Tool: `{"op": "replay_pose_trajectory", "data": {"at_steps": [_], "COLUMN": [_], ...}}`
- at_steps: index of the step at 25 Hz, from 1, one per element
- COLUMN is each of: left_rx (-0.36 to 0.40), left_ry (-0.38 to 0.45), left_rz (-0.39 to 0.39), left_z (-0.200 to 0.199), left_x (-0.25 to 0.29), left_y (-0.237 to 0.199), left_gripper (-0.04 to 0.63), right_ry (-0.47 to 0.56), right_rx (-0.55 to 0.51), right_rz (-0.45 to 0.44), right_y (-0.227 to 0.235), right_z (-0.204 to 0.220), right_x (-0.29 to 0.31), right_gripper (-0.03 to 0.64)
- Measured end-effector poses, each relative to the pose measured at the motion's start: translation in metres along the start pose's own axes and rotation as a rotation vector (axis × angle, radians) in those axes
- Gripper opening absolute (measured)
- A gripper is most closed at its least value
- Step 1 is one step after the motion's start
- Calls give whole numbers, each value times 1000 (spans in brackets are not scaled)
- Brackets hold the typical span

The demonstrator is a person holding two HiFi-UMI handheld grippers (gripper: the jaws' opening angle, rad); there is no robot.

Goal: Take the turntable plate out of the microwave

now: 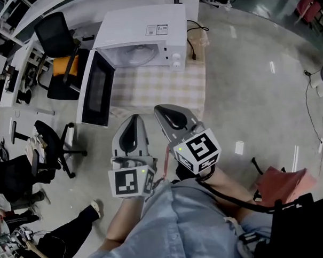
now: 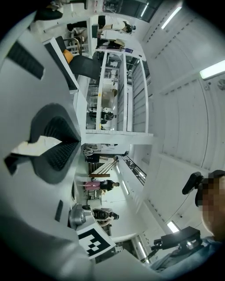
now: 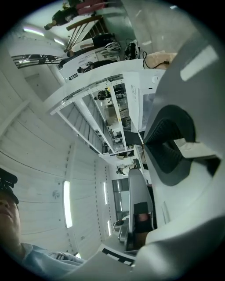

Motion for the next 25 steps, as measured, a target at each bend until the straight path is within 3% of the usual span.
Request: {"op": "replay_pose_trajectory", "data": {"at_steps": [5,13,20,25], "left_rx": [39,64,43,22], "left_ry": [8,25,48,61], "left_rz": [17,18,20,55], "left_z": [-22,-40,-41,-37], "left_x": [31,46,60,85], "left_y": [8,6,-18,-44], "left_gripper": [7,7,8,7], "right_ry": [28,54,57,42], "right_rx": [11,2,-27,-35], "right_rz": [2,-15,-2,59], "right_y": [31,44,48,59], "right_z": [-17,-38,-47,-49], "right_x": [10,24,48,75], "right_gripper": [2,2,2,2]}}
Point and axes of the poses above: the fingertips, and each gripper's own axes: x forward along the fingers, y to its right, z out of its underside, the point moved 4 cm from there along -x, backward along the fingers, and after that the axes turned 12 degrees about -y, right-handed, at the moved point
